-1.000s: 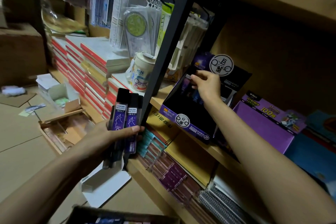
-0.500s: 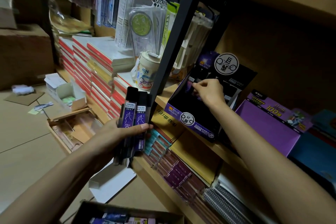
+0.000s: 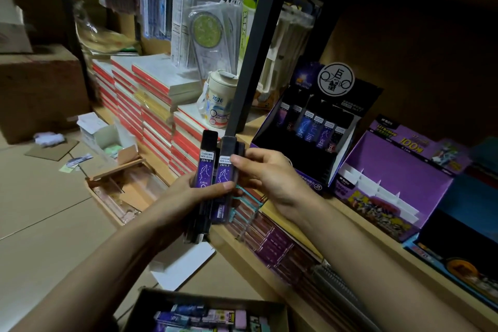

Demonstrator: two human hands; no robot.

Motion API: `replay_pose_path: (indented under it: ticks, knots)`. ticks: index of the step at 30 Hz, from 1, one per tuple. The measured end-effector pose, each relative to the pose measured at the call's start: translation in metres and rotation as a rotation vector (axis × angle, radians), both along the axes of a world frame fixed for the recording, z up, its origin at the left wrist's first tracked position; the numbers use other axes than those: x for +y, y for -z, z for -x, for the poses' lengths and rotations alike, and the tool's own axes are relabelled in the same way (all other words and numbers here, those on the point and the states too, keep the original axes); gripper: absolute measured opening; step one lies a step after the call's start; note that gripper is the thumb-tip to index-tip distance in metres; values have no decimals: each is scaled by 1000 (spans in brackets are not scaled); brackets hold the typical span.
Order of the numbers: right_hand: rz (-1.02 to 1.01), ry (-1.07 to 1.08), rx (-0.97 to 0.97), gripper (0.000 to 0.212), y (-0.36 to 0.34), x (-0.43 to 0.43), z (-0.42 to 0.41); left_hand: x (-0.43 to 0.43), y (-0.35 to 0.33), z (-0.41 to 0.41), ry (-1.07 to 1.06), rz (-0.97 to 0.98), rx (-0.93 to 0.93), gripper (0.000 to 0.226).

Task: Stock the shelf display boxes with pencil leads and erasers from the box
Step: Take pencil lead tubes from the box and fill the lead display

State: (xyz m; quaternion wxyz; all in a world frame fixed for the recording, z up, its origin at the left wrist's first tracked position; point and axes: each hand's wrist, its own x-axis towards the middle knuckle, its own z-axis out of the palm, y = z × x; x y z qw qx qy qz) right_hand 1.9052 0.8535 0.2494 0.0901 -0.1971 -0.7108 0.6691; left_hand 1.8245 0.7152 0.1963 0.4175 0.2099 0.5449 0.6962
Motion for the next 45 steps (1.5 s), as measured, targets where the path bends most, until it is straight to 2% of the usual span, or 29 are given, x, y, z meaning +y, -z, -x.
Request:
replay_pose_path:
  ticks: [9,14,23,26,30,34,38,45]
  knots:
    - [167,180,205,10,3,6,-3,4,-1,5,-143,-23,-36,37]
    - [217,237,325,13,1,10,2,3,2,8,-111,-92,-82,31]
    - [301,278,374,32,-12,34,4,4,-1,4,-119,-77,-69,26]
    - [198,269,415,32,-28,50,6,4,-2,2,-105,-62,-54,30]
    - [-265,451,356,21,-48,76,11,4,-2,3,-99,-57,-55,31]
    - [-528,640,325,19,-60,108,21,3,0,4,-105,-61,-59,33]
    - [-629,678,217,21,-49,125,32,4,1,5,-105,-59,-76,34]
    - [-635,667,185,31,-38,133,44,4,5,4,-53,-23,-85,35]
